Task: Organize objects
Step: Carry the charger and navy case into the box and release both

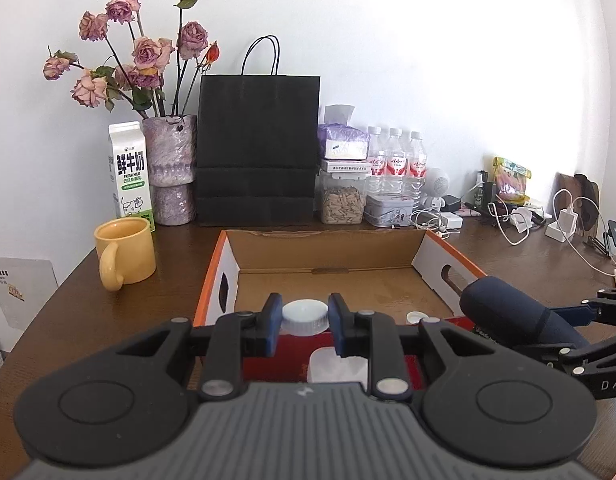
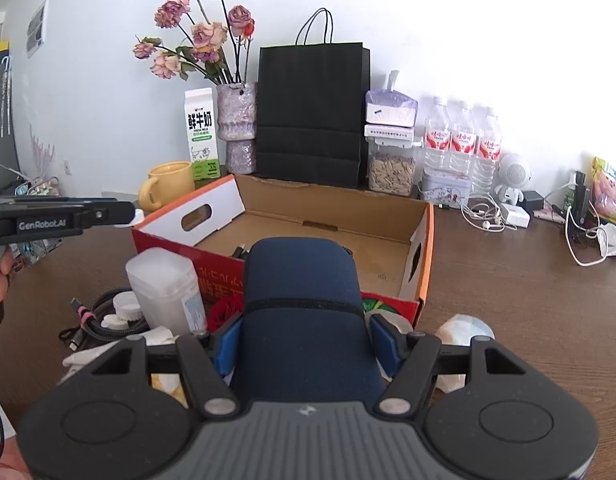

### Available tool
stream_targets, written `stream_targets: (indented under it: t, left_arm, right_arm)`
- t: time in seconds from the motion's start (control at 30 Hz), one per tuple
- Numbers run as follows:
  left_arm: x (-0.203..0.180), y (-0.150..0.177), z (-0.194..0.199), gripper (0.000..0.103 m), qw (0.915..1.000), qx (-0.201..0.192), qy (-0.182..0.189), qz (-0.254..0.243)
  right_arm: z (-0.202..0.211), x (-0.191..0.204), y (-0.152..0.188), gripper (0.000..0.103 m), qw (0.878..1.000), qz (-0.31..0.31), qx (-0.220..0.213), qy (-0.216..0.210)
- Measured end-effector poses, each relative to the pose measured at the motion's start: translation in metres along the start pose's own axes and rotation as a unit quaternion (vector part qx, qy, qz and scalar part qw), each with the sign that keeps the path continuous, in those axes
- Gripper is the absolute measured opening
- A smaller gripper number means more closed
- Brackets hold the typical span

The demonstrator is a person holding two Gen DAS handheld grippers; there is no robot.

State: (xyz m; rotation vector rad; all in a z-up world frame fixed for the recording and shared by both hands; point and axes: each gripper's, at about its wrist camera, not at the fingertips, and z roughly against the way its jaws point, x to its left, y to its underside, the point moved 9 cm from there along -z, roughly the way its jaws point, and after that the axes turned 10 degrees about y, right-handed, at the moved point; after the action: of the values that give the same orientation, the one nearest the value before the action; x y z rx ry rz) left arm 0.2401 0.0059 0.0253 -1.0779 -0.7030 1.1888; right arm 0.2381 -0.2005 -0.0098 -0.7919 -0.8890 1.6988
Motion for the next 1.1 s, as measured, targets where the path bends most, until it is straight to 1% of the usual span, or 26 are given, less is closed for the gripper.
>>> stream_targets:
  t: [0.33,0.47,0.57,0.67,0.83,0.9,1.1]
  left_arm:
    - [-0.012,-0.017,-0.005,0.025,0.9998,-0.016,0.011,-0.004]
    - [-0.015,-0.018,-0.006,0.025,0.9997,-0.018,0.016,-0.002]
    - [-0.014,-0.013,-0.007,0.025,0.9997,-0.013,0.019,0.001]
    - [-0.013,-0.006,-0.006,0.025,0.9997,-0.007,0.022,0.004]
    - [-0.009,0.004,-0.002,0.025,0.9997,-0.002,0.021,0.010]
    - [-0.008,0.008,-0.001,0.025,0.9997,0.001,0.020,0.013]
    - [-0.005,0.014,0.000,0.025,0.9997,0.006,0.018,0.018]
  right_arm:
    - [0.008,0.004,-0.027,0.065,1.000,0.008,-0.027,0.000]
    - [0.010,0.006,-0.035,0.065,0.999,0.010,-0.033,-0.002]
    - [0.011,0.008,-0.033,0.065,0.999,0.010,-0.032,-0.005]
    - [0.008,0.008,-0.021,0.065,1.000,0.008,-0.018,-0.006]
    - [-0.012,0.006,0.013,0.065,1.000,0.003,0.029,-0.003]
    - [-0.021,0.008,0.026,0.065,0.999,0.007,0.041,-0.001]
    - [-0.038,0.017,0.053,0.065,0.997,0.011,0.078,-0.006]
